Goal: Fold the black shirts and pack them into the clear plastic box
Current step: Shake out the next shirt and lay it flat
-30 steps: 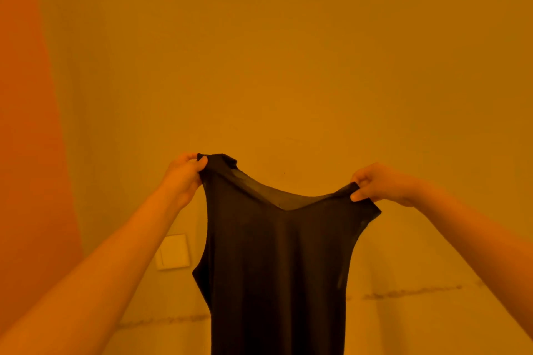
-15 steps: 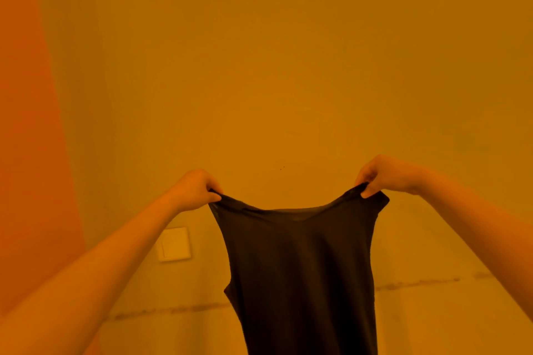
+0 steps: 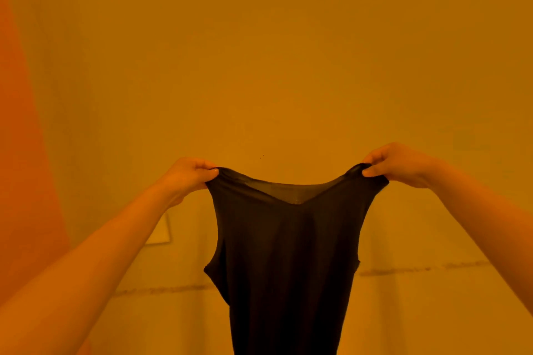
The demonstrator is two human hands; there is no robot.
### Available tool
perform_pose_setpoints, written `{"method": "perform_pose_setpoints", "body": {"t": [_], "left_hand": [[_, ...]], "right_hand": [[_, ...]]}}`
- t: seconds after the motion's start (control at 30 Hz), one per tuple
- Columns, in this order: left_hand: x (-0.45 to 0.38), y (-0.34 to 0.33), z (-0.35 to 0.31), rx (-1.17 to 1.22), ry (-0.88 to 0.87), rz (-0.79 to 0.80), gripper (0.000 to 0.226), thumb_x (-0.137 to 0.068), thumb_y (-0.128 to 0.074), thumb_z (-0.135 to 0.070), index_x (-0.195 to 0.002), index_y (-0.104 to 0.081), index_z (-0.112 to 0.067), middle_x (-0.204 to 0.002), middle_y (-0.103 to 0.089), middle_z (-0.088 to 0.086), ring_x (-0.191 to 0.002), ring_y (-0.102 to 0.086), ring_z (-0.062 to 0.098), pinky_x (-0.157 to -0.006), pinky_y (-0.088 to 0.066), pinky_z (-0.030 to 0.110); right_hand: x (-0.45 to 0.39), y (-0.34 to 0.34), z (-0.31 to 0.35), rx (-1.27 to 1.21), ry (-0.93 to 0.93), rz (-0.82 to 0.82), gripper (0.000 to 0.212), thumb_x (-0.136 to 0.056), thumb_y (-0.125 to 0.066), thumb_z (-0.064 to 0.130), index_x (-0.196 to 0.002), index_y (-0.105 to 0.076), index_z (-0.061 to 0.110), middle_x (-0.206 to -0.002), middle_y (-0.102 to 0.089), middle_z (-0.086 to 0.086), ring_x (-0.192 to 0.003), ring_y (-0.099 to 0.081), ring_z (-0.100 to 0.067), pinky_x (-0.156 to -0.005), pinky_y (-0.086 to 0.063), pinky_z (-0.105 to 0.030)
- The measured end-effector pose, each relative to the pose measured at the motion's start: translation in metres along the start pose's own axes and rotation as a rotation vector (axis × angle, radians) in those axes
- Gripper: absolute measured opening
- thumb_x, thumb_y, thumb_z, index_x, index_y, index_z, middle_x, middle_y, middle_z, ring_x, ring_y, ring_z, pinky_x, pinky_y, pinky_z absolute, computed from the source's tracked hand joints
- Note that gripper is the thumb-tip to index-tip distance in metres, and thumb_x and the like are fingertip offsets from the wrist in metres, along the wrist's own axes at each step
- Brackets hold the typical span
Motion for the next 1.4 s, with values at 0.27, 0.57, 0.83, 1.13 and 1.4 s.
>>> {"method": "perform_pose_setpoints", "body": {"t": [0.27, 0.57, 0.83, 1.13, 1.4], "left_hand": [[0.025, -0.009, -0.01, -0.616, -0.04, 0.111, 0.011, -0.081, -0.066, -0.002, -0.08, -0.069, -0.012, -0.061, -0.062, -0.007, -0.049, -0.055, -0.009, -0.05, -0.04, 0.004], [0.076, -0.003, -0.015, -0.21, -0.022, -0.1, 0.019, -0.091, -0.055, -0.007, -0.074, -0.061, -0.012, -0.073, -0.057, 0.006, -0.066, -0.053, 0.012, -0.06, -0.047, 0.018], [0.161, 0.009, -0.002, -0.187, -0.118, -0.04, 0.01, -0.087, -0.059, -0.001, -0.091, -0.063, -0.009, -0.07, -0.058, 0.002, -0.065, -0.053, 0.011, -0.053, -0.044, 0.01], [0.26, 0.027, -0.016, -0.001, -0.087, 0.258, 0.023, -0.091, -0.049, 0.004, -0.08, -0.062, -0.012, -0.063, -0.067, -0.006, -0.055, -0.062, -0.004, -0.054, -0.05, 0.009], [0.268, 0.035, -0.014, 0.133, 0.025, 0.374, 0.02, -0.092, -0.045, 0.002, -0.088, -0.062, -0.008, -0.079, -0.068, 0.003, -0.071, -0.065, 0.009, -0.061, -0.054, 0.014]], "right_hand": [[0.019, 0.01, -0.008, 0.124, 0.017, 0.03, 0.021, -0.078, -0.062, -0.012, -0.075, -0.067, 0.008, -0.056, -0.067, 0.006, -0.053, -0.062, -0.001, -0.05, -0.048, -0.013], [0.097, 0.01, 0.022, 0.176, 0.071, -0.244, 0.006, -0.078, -0.071, 0.005, -0.077, -0.065, 0.005, -0.07, -0.057, -0.005, -0.069, -0.052, -0.014, -0.063, -0.041, -0.024], [0.201, -0.036, 0.034, 0.2, -0.01, -0.224, 0.016, -0.08, -0.067, -0.001, -0.07, -0.065, 0.012, -0.066, -0.061, 0.0, -0.069, -0.054, -0.014, -0.06, -0.045, -0.022], [0.315, -0.057, 0.043, -0.014, -0.116, -0.03, 0.028, -0.085, -0.048, -0.016, -0.073, -0.064, 0.004, -0.067, -0.066, -0.003, -0.061, -0.065, -0.007, -0.056, -0.052, -0.016], [0.329, -0.06, 0.056, -0.016, -0.142, 0.084, 0.024, -0.037, -0.088, 0.022, -0.053, -0.071, 0.014, -0.057, -0.065, 0.0, -0.064, -0.061, -0.021, -0.052, -0.051, -0.019]]}}
Point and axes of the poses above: each hand's wrist, its own x-axis away from the middle knuckle, its own y-axis out of the back of the hand, z = x × y, the point moved 3 cm from there along -x, towards the middle knuckle
